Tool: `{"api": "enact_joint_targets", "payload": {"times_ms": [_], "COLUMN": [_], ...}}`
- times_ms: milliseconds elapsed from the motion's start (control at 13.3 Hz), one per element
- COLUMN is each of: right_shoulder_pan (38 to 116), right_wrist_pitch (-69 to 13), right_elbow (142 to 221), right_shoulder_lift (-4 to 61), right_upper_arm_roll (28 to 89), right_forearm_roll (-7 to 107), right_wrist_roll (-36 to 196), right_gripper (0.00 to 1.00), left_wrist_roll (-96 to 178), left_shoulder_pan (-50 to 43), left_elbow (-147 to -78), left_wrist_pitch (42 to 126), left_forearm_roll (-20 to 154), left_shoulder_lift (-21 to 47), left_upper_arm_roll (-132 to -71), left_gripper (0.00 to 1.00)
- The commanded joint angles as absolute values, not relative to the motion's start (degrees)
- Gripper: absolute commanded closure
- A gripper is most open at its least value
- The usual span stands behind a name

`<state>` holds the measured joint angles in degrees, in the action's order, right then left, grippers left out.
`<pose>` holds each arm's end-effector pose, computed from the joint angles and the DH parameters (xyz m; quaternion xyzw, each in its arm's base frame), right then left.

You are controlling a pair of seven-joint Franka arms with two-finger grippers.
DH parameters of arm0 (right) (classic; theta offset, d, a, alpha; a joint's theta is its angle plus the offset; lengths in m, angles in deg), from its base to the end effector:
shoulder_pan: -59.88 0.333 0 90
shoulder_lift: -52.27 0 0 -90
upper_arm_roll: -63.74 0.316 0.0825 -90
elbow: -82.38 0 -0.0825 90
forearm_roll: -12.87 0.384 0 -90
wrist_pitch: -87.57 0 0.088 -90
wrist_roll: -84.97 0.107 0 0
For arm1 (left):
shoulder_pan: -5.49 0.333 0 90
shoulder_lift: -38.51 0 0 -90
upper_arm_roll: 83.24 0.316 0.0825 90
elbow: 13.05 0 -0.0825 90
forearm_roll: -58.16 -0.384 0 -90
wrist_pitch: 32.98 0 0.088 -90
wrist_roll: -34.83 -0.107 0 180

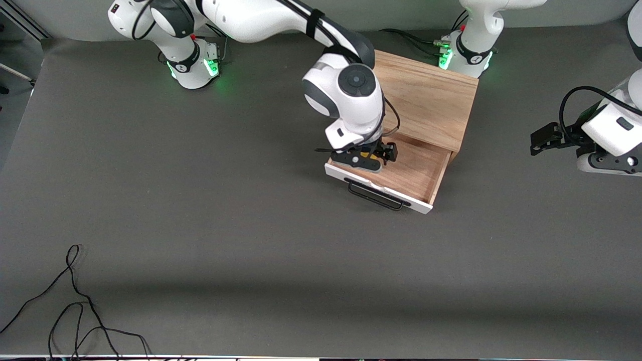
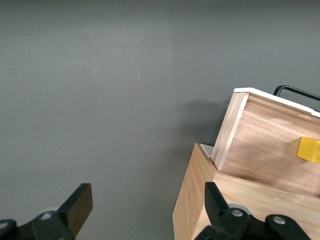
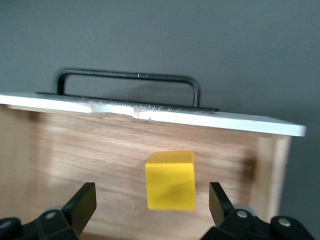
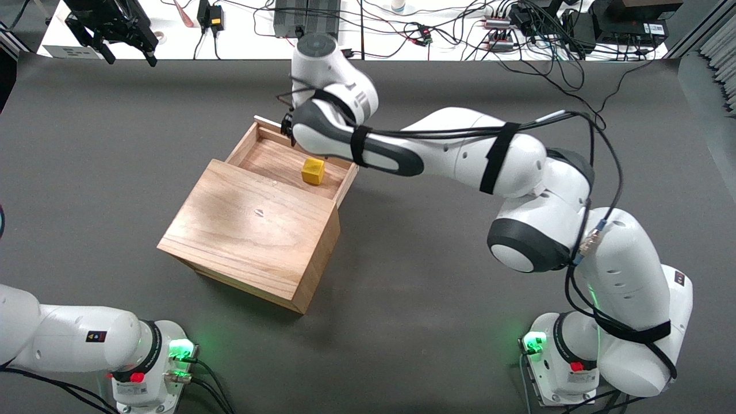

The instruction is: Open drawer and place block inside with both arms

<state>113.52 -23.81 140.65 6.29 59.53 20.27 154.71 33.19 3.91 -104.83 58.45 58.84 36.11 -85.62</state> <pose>0.4836 0.6092 0.3845 -0.9805 0.1826 -0.0009 0.0723 0.5660 -0.0400 0.5885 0.9985 -0.0485 -0.0241 0.0063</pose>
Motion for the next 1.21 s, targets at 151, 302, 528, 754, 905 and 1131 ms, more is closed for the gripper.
{"api": "enact_joint_targets", "payload": {"times_ms": [151,302,528,754,905,1131], "right_shoulder_pan": [107.4,101.8,92.3,83.9,82.3,82.4], "right_wrist_pitch": [-16.4,-12.4,-7.3,-4.5,-3.9,-3.9], "right_elbow": [142.5,145.1,149.8,154.2,158.0,161.3], "right_shoulder_lift": [16.7,20.9,26.9,32.4,36.4,38.6], "right_upper_arm_roll": [58.6,58.4,58.3,58.3,57.0,50.8], "right_forearm_roll": [20.1,20.2,20.2,20.5,20.2,20.2], "right_wrist_roll": [146.4,138.6,124.7,113.4,109.7,100.4], "right_gripper": [0.00,0.00,0.00,0.00,0.00,0.00], "left_wrist_roll": [32.2,32.2,32.2,32.2,32.2,32.2], "left_shoulder_pan": [4.0,4.0,4.0,4.0,4.0,4.0], "left_elbow": [-105.7,-105.7,-105.7,-105.7,-105.7,-105.7], "left_wrist_pitch": [58.7,58.7,58.7,58.7,58.7,58.7], "left_forearm_roll": [58.2,58.2,58.2,58.2,58.2,58.2], "left_shoulder_lift": [36.8,36.8,36.8,36.8,36.8,36.8], "left_upper_arm_roll": [-85.8,-85.8,-85.8,-85.8,-85.8,-85.8], "left_gripper": [0.00,0.00,0.00,0.00,0.00,0.00]}}
